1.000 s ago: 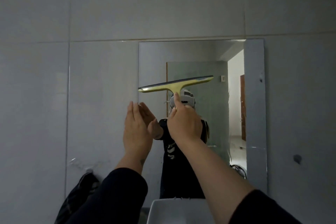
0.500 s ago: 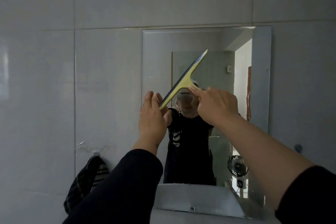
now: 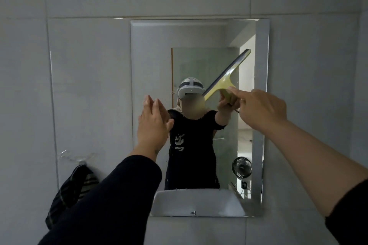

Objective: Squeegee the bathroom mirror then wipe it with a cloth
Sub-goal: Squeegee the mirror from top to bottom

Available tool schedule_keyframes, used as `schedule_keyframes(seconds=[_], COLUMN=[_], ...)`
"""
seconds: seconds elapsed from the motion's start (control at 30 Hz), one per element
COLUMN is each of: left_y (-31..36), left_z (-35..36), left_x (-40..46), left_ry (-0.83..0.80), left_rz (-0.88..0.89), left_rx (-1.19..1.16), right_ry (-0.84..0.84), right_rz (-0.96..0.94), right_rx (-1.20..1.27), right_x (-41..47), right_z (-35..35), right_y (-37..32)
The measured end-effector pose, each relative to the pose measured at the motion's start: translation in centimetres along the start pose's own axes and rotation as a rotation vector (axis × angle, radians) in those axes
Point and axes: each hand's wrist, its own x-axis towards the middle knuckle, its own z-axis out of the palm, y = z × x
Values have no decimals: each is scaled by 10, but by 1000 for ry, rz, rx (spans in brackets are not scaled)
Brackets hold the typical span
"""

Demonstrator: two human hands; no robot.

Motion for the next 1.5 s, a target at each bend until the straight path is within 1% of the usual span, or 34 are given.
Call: schedule_keyframes(seconds=[0.17, 0.3, 0.57, 0.77, 0.9, 1.03, 1.23, 1.37, 1.5], left_y=[-4, -8, -13, -16, -16, -16, -26, -34, -41], left_z=[4, 8, 9, 7, 1, -10, -29, -41, -49], left_x=[3, 6, 9, 9, 11, 10, 8, 5, 2], left_ry=[3, -4, -26, -30, -58, -49, 15, 47, 57], left_rz=[7, -5, -10, 30, 15, 24, 72, 74, 72], left_rx=[14, 41, 47, 49, 41, -1, -32, -18, -19], right_ry=[5, -11, 1, 28, 42, 36, 32, -14, -47], right_rz=[120, 216, 368, 435, 470, 455, 444, 321, 296], right_rx=[54, 196, 493, 628, 688, 695, 754, 771, 762], right_x=[-8, -17, -45, -56, -63, -71, -75, -85, -90], right_z=[4, 11, 38, 49, 59, 70, 84, 87, 92], right_y=[26, 29, -3, -32, -58, -84, -114, -143, -166])
